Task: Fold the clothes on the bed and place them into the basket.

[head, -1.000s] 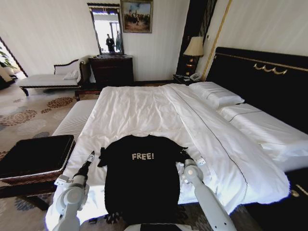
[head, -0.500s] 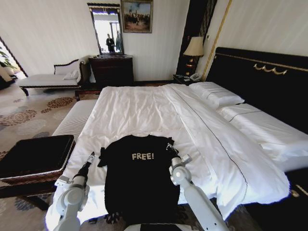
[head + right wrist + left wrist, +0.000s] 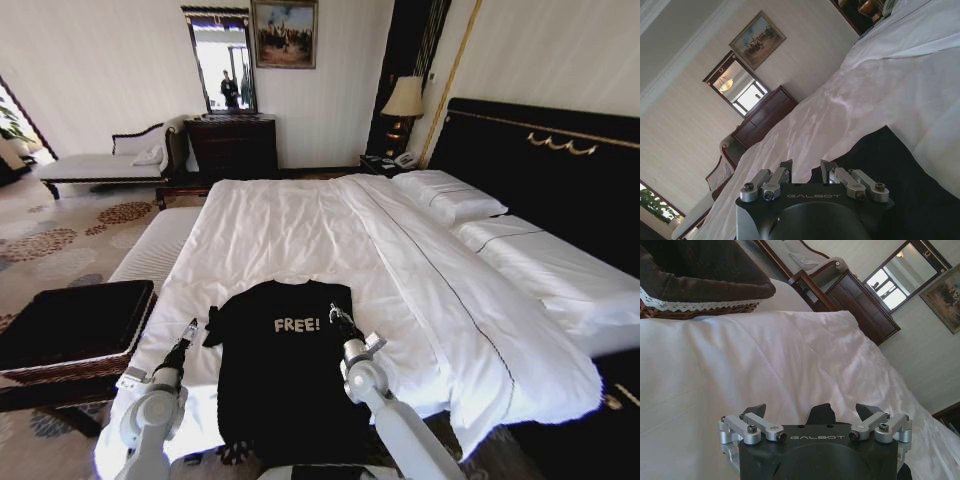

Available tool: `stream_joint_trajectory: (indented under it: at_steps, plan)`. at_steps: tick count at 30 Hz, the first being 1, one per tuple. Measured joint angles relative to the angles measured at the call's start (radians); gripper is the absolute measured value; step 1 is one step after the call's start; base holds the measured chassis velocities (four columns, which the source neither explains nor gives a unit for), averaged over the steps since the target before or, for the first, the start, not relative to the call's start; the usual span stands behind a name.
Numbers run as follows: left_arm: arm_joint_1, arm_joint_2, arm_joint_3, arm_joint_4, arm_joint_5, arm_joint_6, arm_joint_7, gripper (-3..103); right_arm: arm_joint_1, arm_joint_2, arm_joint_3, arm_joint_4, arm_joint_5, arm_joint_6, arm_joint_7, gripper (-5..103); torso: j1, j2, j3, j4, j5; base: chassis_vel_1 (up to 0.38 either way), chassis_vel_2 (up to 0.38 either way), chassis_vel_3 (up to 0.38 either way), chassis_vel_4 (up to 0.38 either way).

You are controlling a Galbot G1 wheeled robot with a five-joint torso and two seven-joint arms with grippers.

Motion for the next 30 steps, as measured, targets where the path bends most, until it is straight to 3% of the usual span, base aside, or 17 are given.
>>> stream_joint_trajectory:
  at_steps: [1, 4, 7, 9, 13, 16, 18, 21, 26, 30]
  plan:
    - [0.0, 0.0, 0.0, 0.0, 0.0, 0.0, 0.0, 100, 0.0, 0.0, 0.0, 0.0, 0.0, 0.0, 0.0, 28, 0.0, 0.0, 0.0, 0.0, 0.0, 0.0, 0.0, 0.0, 0.0]
    - [0.0, 0.0, -0.001, 0.002, 0.001, 0.0, 0.0, 100, -0.032, 0.009, 0.027, 0.017, 0.006, 0.035, -0.017, 44, 0.0, 0.0, 0.0, -0.0001, -0.0001, 0.0, 0.0, 0.0, 0.0]
    - [0.0, 0.002, -0.003, 0.004, 0.001, 0.0, -0.001, 100, -0.037, 0.017, 0.047, 0.017, 0.035, 0.035, 0.029, 50, 0.0, 0.0, 0.0, 0.0, 0.0, 0.0, 0.0, 0.0, 0.0]
    - [-0.001, 0.004, -0.005, 0.008, 0.001, -0.001, -0.001, 100, -0.04, 0.02, 0.062, 0.009, 0.059, 0.028, 0.075, 61, 0.0, 0.0, 0.0, 0.0002, -0.0001, 0.0, 0.0, 0.0, 0.0]
    - [-0.012, 0.009, 0.002, 0.022, -0.007, -0.001, 0.0, 100, -0.052, 0.024, 0.078, 0.005, 0.057, 0.025, 0.098, 72, 0.0, 0.0, 0.0, 0.0002, 0.0, 0.0, 0.0, 0.0, 0.0]
    - [-0.071, 0.017, 0.018, 0.057, -0.074, 0.016, -0.004, 100, -0.056, 0.035, 0.098, 0.007, 0.045, 0.019, 0.117, 88, 0.0, 0.0, 0.0, 0.0001, 0.0, 0.0, 0.0, 0.0, 0.0]
    - [-0.098, 0.02, 0.028, 0.077, -0.077, 0.022, -0.009, 100, -0.056, 0.038, 0.102, 0.008, 0.039, 0.016, 0.122, 88, 0.0, 0.0, 0.0, -0.0001, 0.0002, 0.0, 0.0, 0.0, 0.0]
    - [-0.169, 0.023, 0.078, 0.162, -0.031, 0.03, -0.014, 100, -0.056, 0.044, 0.106, 0.011, 0.028, 0.007, 0.141, 99, 0.0, 0.0, 0.0, -0.0001, -0.0001, 0.0, 0.0, 0.0, 0.0]
    - [-0.209, 0.006, 0.109, 0.226, 0.014, 0.03, -0.013, 103, -0.061, 0.046, 0.106, 0.014, 0.019, 0.003, 0.153, 100, 0.0, 0.0, 0.0, -0.0001, -0.0001, 0.0, 0.0, 0.0, 0.0]
    - [-0.218, -0.01, 0.11, 0.247, 0.02, 0.028, -0.013, 96, -0.066, 0.046, 0.11, 0.015, 0.016, -0.001, 0.159, 100, 0.0, 0.0, 0.0, 0.0001, 0.0001, 0.0, 0.0, 0.0, 0.0]
